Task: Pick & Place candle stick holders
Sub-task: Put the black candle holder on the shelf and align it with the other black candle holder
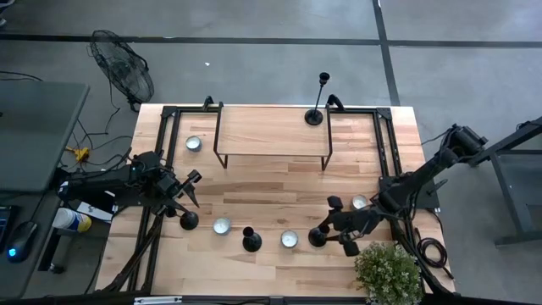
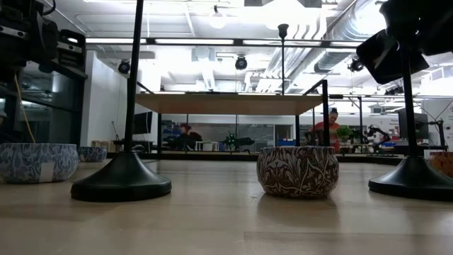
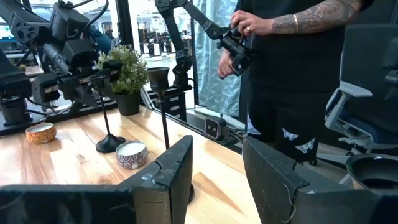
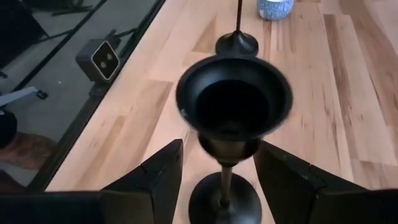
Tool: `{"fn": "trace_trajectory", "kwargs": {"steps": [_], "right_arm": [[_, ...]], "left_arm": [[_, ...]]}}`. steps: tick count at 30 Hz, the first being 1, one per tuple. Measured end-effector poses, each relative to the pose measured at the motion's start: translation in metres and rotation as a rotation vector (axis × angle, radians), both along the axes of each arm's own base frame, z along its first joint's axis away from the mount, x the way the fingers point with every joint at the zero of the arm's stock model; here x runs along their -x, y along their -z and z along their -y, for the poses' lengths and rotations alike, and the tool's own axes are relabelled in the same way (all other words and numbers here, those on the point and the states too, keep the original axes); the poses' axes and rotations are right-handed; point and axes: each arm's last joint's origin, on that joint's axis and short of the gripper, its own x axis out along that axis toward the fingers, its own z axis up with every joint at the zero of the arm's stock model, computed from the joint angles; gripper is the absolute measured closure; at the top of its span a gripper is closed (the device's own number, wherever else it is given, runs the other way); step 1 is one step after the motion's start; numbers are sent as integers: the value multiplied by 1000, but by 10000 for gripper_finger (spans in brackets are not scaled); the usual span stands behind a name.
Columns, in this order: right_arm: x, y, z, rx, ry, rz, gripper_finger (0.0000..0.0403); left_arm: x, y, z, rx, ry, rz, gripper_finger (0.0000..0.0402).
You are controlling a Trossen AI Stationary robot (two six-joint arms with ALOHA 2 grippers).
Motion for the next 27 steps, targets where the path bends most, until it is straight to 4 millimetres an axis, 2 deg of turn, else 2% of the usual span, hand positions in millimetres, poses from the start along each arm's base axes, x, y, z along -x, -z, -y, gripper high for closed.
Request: {"fn": "trace_trajectory", "kwargs": {"steps": [5, 21, 27], "right_arm": [[0, 0, 0, 1, 7, 6, 241], [-1, 0, 1, -7, 35, 5, 365], [-1, 0, 1, -9, 34, 4, 375]], "left_arm": [[0, 0, 0, 0, 0, 0, 264], [0, 0, 0, 0, -1, 0, 264], [0, 0, 0, 0, -4, 0, 264]]}}
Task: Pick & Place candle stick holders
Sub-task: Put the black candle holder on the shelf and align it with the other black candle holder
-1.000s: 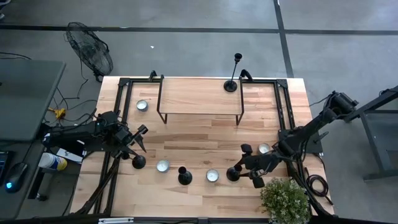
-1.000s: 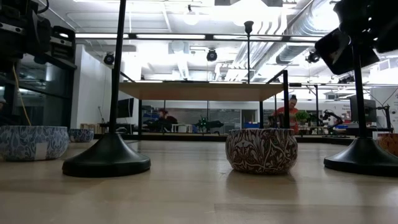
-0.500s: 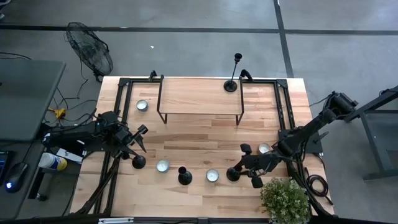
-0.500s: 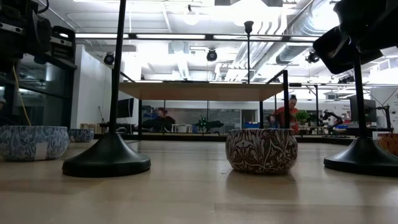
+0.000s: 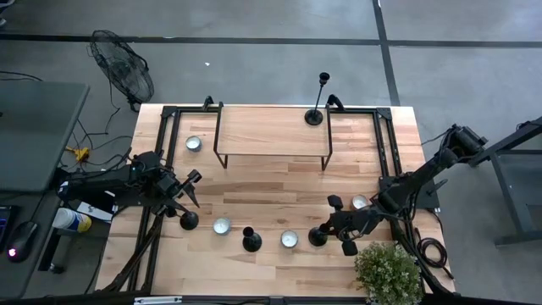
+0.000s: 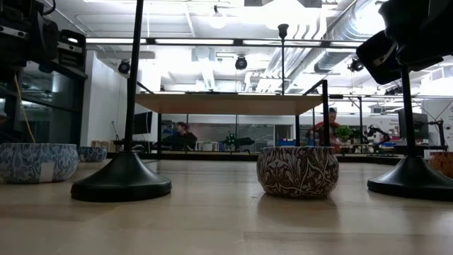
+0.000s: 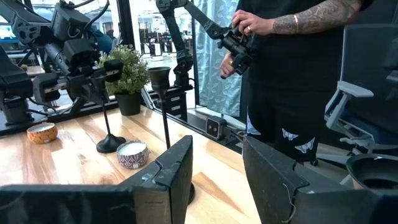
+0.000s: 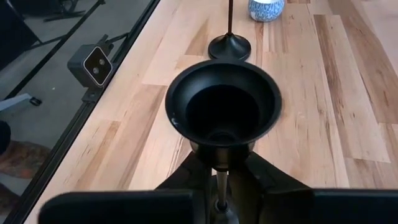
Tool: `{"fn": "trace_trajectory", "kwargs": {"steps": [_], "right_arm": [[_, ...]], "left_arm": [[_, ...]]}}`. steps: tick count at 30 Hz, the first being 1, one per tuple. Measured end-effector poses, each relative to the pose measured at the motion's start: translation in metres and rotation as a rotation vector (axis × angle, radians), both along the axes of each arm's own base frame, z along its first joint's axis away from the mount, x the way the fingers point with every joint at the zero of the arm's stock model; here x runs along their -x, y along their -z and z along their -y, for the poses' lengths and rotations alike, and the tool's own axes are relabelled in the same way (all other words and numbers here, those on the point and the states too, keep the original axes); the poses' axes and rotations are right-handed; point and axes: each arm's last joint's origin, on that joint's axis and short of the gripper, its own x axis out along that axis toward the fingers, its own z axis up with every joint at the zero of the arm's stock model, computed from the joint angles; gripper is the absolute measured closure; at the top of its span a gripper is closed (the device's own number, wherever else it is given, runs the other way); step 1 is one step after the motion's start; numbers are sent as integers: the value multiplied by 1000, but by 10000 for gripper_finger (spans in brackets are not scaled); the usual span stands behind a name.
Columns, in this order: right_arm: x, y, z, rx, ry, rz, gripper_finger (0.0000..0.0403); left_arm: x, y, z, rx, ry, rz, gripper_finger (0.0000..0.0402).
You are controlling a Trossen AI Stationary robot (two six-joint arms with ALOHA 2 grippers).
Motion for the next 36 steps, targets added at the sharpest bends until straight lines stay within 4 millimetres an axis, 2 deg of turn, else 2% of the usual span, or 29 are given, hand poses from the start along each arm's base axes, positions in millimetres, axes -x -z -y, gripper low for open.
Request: {"fn": "trace_trajectory", "kwargs": {"steps": [10, 19, 25, 36], "right_arm": [[0, -8, 0, -62, 26, 18, 378], [-15, -39, 2, -123, 69, 63, 373], [-24, -74, 17, -100, 90, 60, 377], [-31, -151, 78, 30, 290, -13, 378]], "left_arm": [[0, 0, 0, 0, 1, 0, 264], [0, 0, 0, 0, 1, 0, 264], [0, 0, 0, 0, 1, -1, 264], [0, 0, 0, 0, 4, 0, 264]]}}
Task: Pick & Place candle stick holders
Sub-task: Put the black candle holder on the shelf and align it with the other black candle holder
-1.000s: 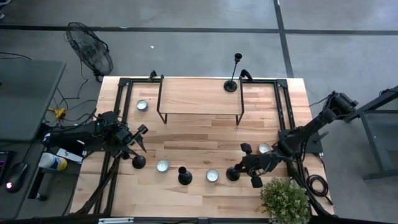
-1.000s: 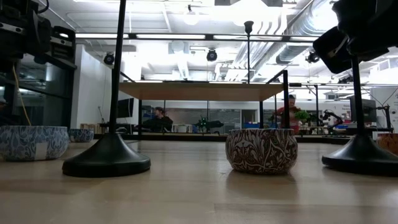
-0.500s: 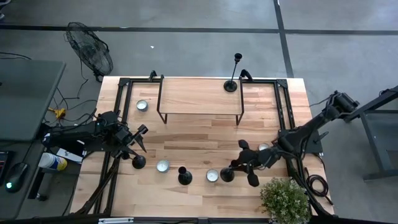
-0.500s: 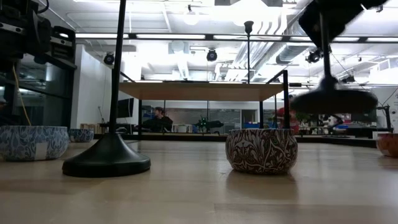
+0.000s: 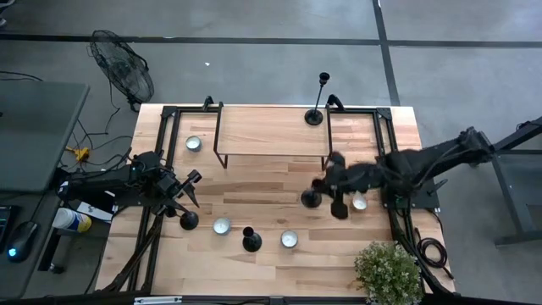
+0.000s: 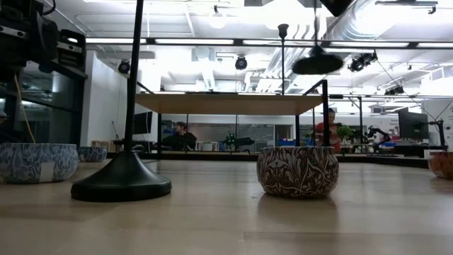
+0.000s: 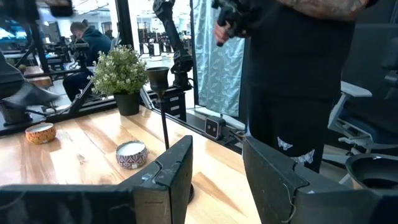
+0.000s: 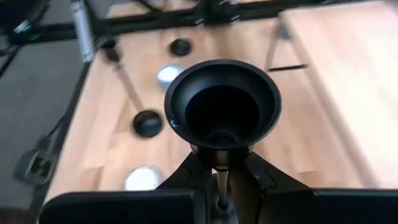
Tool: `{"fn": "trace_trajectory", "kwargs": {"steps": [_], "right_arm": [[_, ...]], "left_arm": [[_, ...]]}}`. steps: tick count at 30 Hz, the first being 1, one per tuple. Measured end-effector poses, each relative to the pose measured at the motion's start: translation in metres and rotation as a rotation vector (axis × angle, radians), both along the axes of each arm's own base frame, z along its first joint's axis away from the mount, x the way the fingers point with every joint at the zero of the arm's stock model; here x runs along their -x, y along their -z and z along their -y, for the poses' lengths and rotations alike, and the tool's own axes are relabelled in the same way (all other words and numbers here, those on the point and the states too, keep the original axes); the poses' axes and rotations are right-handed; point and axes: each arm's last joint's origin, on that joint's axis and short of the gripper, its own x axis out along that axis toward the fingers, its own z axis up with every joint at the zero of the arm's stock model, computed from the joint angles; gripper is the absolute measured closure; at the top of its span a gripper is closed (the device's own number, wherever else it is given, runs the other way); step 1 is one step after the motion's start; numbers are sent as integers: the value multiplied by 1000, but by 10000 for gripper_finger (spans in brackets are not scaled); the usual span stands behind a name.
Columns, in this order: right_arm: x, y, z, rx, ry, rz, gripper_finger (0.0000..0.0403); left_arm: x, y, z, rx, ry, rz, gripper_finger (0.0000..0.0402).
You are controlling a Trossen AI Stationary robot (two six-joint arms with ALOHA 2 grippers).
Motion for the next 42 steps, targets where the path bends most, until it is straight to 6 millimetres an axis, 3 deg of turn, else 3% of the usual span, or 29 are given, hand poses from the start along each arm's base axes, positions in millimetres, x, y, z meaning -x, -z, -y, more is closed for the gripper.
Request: {"fn": "trace_trajectory", "kwargs": {"steps": [4, 11, 28, 42], "right_arm": [[0, -20, 23, 34, 98, 5, 372], [0, -32, 59, 62, 235, 22, 378], [-11, -22, 124, 54, 558, 17, 367], [-8, -10, 146, -5, 683, -42, 364]], "left_arm": [[0, 0, 0, 0, 0, 0, 264], [0, 0, 0, 0, 0, 0, 264], [0, 0, 0, 0, -2, 0, 264], [0, 0, 0, 0, -4, 0, 264]]}}
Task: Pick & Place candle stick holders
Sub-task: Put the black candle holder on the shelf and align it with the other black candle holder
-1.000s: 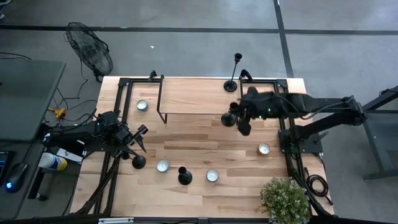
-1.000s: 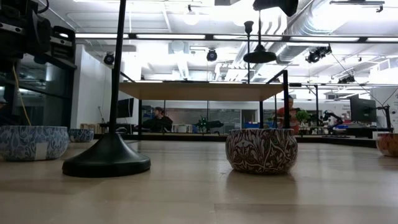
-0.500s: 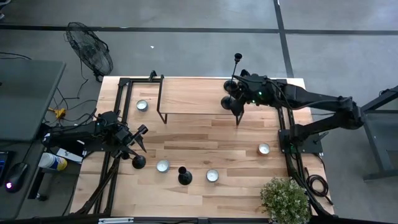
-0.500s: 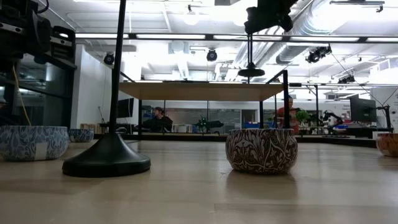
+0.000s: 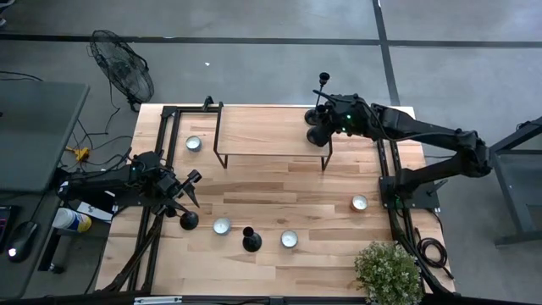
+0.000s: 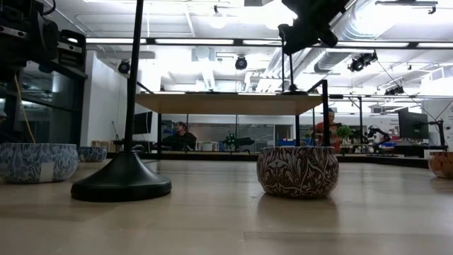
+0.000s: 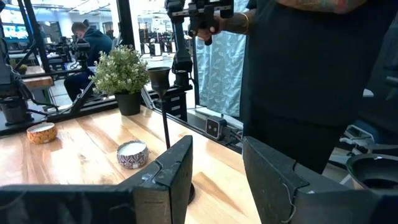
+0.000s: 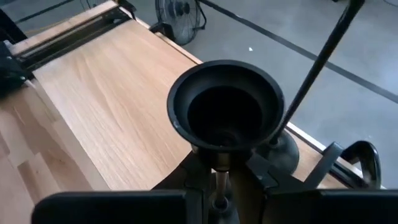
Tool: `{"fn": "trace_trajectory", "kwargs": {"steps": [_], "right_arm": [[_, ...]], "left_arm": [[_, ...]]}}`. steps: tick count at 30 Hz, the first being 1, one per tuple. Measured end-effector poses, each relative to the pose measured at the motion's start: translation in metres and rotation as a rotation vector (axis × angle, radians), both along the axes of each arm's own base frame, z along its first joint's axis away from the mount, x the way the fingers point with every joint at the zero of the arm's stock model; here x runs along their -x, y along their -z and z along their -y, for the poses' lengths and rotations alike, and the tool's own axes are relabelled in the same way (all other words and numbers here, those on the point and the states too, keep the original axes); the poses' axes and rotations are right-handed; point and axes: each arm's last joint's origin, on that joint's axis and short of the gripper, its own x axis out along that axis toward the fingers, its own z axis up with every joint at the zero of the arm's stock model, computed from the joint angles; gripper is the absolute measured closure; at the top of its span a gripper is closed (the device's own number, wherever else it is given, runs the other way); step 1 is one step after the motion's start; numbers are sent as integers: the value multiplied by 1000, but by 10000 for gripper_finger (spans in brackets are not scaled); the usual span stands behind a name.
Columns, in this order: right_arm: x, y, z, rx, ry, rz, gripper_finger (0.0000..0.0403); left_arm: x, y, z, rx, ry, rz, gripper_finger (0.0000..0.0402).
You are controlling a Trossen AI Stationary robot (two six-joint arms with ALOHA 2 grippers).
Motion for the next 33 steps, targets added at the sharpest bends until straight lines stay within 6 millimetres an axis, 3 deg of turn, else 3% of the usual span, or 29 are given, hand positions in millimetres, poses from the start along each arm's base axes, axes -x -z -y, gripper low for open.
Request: {"fn": "trace_trajectory", "kwargs": {"steps": [6, 13, 20, 28, 33], "right_arm": [[2, 0, 5, 0, 18, -2, 376], [3, 0, 6, -4, 17, -3, 358], [2, 1, 6, -17, 2, -2, 374], [-5, 6, 8, -22, -1, -10, 355], [-5, 6, 8, -12, -6, -16, 369]], "left_arm": [[0, 0, 0, 0, 1, 0, 264], [0, 0, 0, 0, 1, 0, 264], [0, 0, 0, 0, 1, 0, 264], [0, 0, 0, 0, 5, 0, 264], [0, 0, 0, 0, 4, 0, 264]]}}
